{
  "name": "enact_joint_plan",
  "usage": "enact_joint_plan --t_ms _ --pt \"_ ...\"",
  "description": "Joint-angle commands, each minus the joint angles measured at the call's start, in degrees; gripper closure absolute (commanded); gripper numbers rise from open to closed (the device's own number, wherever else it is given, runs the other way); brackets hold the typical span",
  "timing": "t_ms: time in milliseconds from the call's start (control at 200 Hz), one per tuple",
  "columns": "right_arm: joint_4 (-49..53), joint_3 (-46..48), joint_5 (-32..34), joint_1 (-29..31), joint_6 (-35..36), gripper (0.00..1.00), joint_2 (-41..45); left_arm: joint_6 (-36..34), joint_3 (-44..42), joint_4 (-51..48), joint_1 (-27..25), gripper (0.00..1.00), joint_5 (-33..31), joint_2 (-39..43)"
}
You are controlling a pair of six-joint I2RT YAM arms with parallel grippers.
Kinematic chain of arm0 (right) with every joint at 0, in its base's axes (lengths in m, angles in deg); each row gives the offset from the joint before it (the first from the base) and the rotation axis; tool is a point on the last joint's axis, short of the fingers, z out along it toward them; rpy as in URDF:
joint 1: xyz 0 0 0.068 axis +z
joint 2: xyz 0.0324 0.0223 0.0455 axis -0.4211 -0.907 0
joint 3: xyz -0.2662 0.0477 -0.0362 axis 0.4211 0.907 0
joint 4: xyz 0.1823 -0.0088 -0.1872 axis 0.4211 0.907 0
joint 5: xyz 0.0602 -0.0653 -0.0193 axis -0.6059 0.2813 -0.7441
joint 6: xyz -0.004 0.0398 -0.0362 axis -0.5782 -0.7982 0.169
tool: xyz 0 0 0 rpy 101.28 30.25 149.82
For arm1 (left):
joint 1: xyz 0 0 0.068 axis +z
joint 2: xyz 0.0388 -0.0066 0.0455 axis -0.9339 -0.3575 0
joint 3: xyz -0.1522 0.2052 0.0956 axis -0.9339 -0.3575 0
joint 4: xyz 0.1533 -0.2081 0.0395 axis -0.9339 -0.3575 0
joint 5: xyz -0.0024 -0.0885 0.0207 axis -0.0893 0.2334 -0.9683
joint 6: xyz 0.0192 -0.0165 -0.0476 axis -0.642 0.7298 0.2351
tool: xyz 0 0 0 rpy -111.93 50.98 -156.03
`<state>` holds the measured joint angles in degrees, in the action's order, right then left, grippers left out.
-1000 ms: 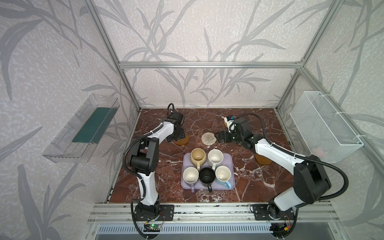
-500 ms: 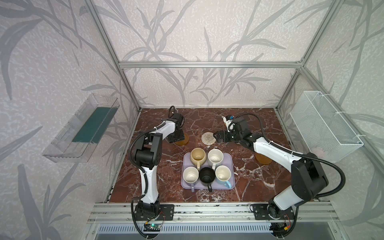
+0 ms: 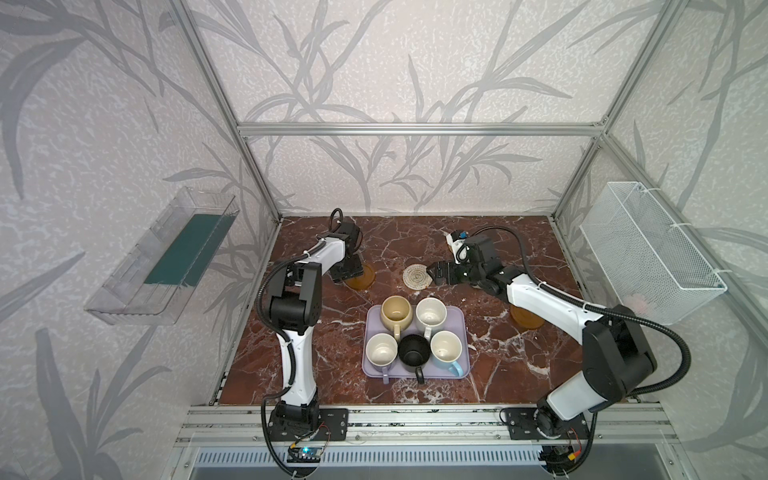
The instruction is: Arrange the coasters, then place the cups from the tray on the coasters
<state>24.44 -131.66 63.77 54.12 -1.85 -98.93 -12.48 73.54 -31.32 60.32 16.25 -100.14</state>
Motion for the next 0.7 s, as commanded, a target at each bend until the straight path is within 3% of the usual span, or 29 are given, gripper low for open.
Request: enact_joint_plan --t_ms 0,265,460,695 --pt "0.5 -0.6 0.3 0.2 -0.4 0.01 -0.8 -0.4 2.9 -2.8 0.2 0.45 -2.4 -2.2" --pt "0.8 -0.6 0.6 0.2 -0.4 0.01 -1.0 -0.9 7.1 -4.6 0.6 0.46 -2.3 -4.1" --pt "1.1 -0.7 0.5 0.2 -0.3 0.01 -0.9 0.1 3.2 -2.3 0.6 0.46 -2.2 -2.1" --pt "1.5 -1.1 -0.1 0.2 -0.7 0.01 -0.3 -0.1 5.2 -3.8 0.7 0.45 -3.6 -1.2"
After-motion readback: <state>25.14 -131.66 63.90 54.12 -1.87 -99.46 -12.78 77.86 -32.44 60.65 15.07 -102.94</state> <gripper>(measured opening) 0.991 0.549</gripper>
